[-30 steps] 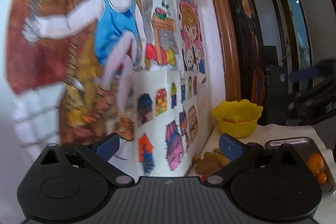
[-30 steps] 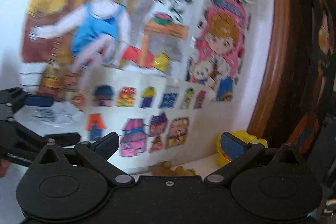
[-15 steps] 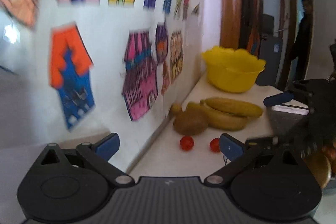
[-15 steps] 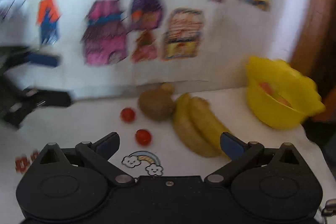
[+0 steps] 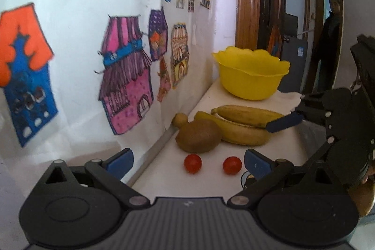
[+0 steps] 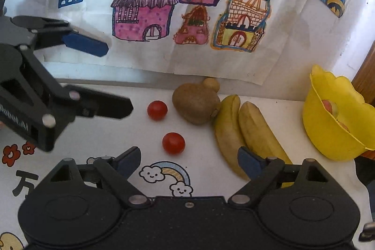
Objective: Organize fruits
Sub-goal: 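Lift both tools away from the tray and swing toward the cherry tomatoes, then close the left tool on a cherry tomato while the right tool grasps the other cherry tomato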
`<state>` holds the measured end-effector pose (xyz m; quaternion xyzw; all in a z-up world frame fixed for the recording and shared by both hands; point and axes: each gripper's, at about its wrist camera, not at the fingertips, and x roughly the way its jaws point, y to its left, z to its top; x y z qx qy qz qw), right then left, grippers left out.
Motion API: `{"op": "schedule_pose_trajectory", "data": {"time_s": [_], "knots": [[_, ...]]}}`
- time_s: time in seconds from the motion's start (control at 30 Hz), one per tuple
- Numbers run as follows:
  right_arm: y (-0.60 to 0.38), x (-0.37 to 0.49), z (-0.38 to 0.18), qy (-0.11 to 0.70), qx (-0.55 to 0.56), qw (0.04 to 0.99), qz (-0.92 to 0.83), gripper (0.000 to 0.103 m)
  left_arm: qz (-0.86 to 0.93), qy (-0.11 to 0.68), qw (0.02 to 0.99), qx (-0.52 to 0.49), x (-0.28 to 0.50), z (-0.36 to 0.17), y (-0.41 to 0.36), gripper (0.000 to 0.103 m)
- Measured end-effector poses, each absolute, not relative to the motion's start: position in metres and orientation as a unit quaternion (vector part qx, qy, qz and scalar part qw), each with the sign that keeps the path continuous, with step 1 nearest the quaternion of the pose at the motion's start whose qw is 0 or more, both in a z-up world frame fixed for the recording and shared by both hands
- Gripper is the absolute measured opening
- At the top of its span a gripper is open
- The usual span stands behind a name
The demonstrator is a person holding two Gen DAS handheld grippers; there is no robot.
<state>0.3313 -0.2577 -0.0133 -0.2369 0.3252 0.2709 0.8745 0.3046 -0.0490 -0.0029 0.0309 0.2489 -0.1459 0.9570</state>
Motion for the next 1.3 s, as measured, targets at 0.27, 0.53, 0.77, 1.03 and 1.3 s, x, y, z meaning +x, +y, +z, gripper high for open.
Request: {"op": "schedule_pose_trajectory", "data": {"time_s": [0.27,0.53,0.77,1.03,1.3], "knots": [[-0.256,0.345,-0.019,0.358,-0.24,0.855,0.289,0.086,-0.167,0.263,0.949,0.038,0.321,-0.014,-0.055,0.093],[-0.245,0.358,-0.023,0.363,-0.259,0.845,0.297,0.072,-0.15,0.287,0.945,0.039,0.343,-0.024,-0.065,0.076],[-0.249,0.368,-0.021,0.388,-0.226,0.843,0.297,0.069,-0.141,0.3,0.943,0.04,0.354,-0.025,-0.07,0.066],[-0.251,0.373,-0.022,0.399,-0.207,0.84,0.304,0.061,-0.139,0.314,0.939,0.021,0.366,-0.031,-0.069,0.063],[-0.248,0.372,-0.022,0.4,-0.2,0.835,0.321,0.042,-0.143,0.326,0.934,0.02,0.371,-0.034,-0.069,0.042]]}}
